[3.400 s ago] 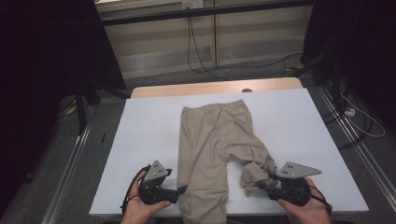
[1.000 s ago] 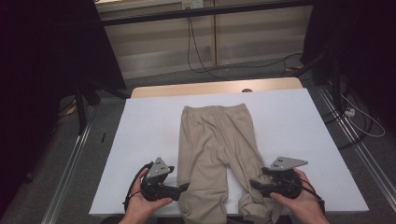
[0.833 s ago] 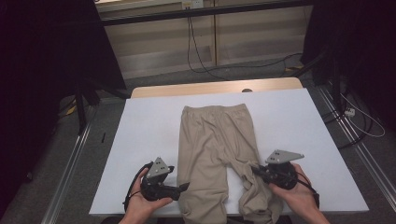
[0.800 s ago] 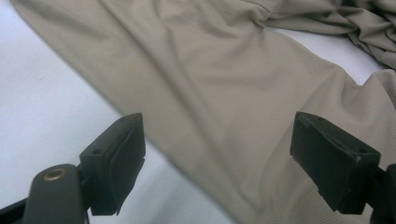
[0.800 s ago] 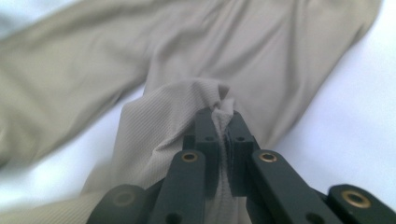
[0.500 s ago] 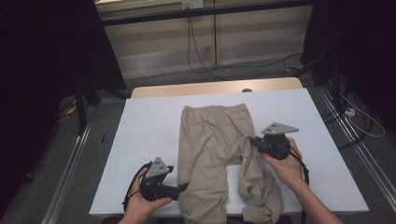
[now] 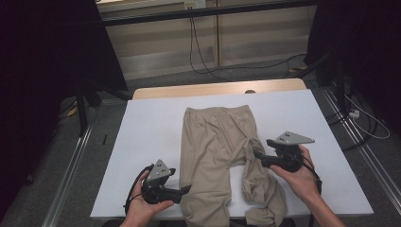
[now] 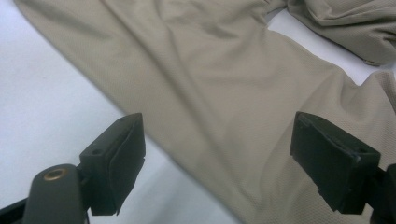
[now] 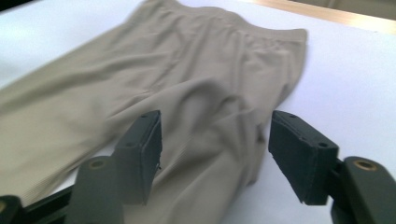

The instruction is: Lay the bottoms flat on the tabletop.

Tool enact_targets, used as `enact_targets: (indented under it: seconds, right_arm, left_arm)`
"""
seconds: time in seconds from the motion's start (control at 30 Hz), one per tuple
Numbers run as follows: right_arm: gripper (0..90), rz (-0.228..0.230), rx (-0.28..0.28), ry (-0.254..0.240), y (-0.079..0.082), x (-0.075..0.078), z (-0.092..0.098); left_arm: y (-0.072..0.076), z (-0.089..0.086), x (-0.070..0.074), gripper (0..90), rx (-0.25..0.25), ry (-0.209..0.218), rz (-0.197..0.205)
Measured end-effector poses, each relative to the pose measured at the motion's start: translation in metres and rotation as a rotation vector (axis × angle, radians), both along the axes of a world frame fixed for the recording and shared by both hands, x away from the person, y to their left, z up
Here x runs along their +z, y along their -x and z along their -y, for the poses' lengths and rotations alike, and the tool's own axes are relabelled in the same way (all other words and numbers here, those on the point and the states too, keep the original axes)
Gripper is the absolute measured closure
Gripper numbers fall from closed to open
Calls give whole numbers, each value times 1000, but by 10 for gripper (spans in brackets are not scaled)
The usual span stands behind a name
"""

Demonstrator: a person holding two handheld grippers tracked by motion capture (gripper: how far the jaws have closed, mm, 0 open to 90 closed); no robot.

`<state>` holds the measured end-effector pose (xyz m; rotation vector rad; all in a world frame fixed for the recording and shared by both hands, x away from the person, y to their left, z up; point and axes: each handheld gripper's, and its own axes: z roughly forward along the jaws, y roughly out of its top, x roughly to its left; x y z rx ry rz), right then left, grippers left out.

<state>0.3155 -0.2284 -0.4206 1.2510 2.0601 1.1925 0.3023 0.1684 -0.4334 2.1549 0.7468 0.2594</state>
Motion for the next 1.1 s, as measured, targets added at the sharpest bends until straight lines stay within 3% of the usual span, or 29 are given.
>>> enact_targets:
  seconds: [0.07, 0.17, 0.23, 0.3, 0.4, 0.5, 0.6, 0.67, 0.8, 0.83, 0.97, 1.1]
  right_arm:
    - [520, -18, 80, -16, 17, 1, 0]
    - [611, -72, 196, -7, 39, -7, -6]
    - [572, -101, 245, 28, 49, -14, -12]
    - [434, -125, 275, 70, 54, -21, -18]
    - [360, -147, 288, 112, 54, -28, -22]
    - [287, -141, 255, 179, 52, -33, -22]
    - [280, -172, 247, 161, 48, -35, -16]
    - [331, -190, 247, 140, 47, -36, -13]
    - [712, -214, 239, 87, 53, -34, -7]
    - [760, -227, 242, 68, 54, -33, -5]
    - [788, -226, 249, 85, 61, -31, -8]
    - [792, -248, 280, 54, 75, -30, -7]
  left_arm:
    - [0, 0, 0, 184, 1, 0, -4]
    - [-1, 1, 0, 183, 1, -3, -2]
    - [-1, 1, 0, 183, -1, -2, -3]
    - [-1, 2, -1, 183, -8, 0, -8]
    - [-2, 3, -1, 183, -13, 1, -10]
    - [-3, 3, -1, 184, -15, 4, -9]
    - [-3, 3, -1, 183, -16, 5, -9]
    - [-3, 4, 0, 183, -19, 6, -11]
    - [-3, 4, -1, 183, -20, 8, -9]
    - [-3, 4, -1, 183, -20, 7, -9]
    - [-4, 3, 0, 183, -17, 6, -10]
    - [-4, 3, 0, 183, -15, 4, -7]
